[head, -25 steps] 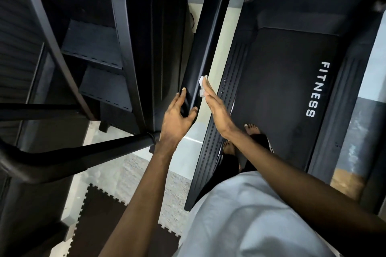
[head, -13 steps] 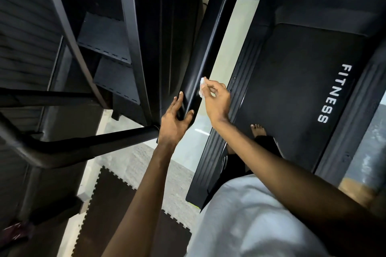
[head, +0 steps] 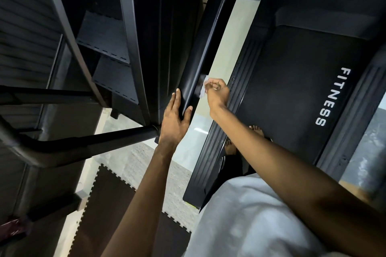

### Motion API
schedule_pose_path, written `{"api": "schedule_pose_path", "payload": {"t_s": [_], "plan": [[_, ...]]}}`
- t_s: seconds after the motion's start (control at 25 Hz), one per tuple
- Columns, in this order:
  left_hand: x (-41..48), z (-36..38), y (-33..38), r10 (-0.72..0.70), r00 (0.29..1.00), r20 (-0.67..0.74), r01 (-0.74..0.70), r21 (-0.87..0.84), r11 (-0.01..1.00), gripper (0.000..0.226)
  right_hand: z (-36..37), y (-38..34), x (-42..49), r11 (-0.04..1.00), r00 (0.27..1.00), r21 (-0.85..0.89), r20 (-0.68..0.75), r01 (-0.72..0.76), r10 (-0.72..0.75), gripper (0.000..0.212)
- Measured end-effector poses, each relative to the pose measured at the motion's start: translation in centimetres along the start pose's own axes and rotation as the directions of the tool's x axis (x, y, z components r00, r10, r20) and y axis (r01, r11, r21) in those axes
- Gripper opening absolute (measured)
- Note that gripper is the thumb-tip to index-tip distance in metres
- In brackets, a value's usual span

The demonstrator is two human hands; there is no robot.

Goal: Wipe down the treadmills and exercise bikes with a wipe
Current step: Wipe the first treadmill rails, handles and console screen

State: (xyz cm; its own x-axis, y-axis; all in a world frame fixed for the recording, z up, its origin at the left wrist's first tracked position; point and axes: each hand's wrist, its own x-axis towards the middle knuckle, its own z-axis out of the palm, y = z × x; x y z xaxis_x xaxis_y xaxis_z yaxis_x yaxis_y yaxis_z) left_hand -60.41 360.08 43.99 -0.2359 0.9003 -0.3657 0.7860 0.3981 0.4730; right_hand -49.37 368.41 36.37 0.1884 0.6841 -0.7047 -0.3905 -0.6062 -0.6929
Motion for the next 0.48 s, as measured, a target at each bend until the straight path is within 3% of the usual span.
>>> {"api": "schedule_pose_path", "payload": {"t_s": [0.12, 0.32, 0.48], "plan": [[0.4, -0.5, 0.2, -0.045, 0.999, 0.008, 0.046, -0.041, 0.998, 0.071, 0.5, -2.3, 3.3, 1.000, 0.998, 0.004, -0.055, 0.000, 0.000, 0.009], [1.4, -1.6, 0.5, -0.081, 0.997, 0.017, 0.082, -0.031, 0.996, 0.064, 0.3, -2.0, 4.8, 0.997, 0.999, 0.060, 0.015, -0.052, 0.051, 0.008], [1.6, -1.5, 1.5, -0.010, 1.000, 0.026, 0.010, -0.013, 1.000, 0.062, -0.7, -1.9, 0.5, 0.993, 0.984, 0.043, 0.130, 0.114, -0.118, 0.007]]}}
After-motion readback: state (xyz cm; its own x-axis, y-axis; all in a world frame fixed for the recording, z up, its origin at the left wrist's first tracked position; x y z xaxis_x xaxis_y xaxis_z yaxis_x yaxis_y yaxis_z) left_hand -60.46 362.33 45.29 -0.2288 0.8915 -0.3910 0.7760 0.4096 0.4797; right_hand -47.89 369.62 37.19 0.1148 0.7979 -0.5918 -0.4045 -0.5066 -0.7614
